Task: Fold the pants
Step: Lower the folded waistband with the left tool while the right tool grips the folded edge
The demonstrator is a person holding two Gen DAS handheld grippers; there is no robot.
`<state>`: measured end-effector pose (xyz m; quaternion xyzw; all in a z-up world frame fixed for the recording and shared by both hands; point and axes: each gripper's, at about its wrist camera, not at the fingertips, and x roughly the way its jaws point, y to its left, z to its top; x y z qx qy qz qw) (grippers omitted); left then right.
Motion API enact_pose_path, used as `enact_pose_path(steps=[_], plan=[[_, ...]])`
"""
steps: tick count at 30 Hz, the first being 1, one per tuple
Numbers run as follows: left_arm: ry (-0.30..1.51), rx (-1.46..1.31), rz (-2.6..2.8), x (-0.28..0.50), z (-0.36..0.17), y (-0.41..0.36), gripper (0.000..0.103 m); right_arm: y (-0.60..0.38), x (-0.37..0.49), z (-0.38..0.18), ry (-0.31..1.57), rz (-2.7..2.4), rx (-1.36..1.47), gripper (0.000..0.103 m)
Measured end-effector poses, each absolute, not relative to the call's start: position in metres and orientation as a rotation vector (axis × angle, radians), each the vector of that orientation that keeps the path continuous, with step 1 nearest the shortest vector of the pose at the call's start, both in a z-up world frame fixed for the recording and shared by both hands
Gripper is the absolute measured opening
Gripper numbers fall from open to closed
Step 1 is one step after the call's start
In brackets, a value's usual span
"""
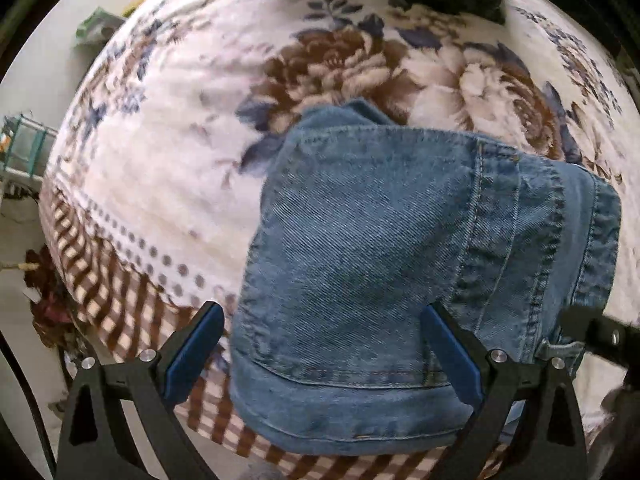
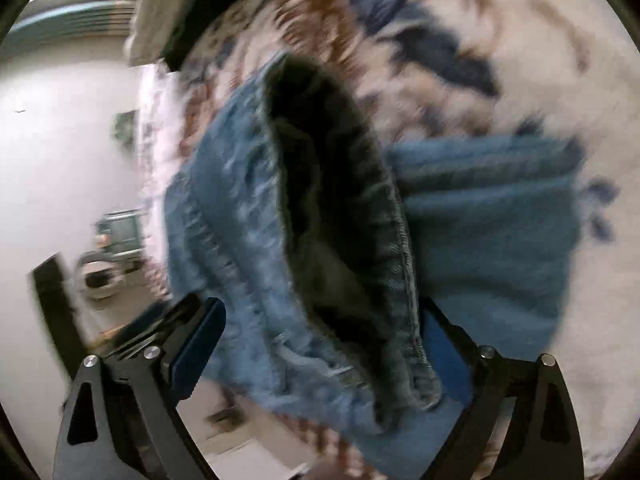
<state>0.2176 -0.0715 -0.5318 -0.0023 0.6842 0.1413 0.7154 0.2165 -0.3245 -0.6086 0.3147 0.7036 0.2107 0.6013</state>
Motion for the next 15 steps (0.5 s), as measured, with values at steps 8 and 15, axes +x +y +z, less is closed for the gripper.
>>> enact_pose_path(steps=[8,15], plan=[[1.531,-0.039,0.291,0.221,-0.533,-0.069,0.101,-0.328,0.215,-0.627,1.629,0.389,0.791,0.063],[1.514,-0.091,0.303,0.217,-0.514,-0.047,0.101,-0.325,0.194,-0.582,1.509,0.328,0.745,0.035]])
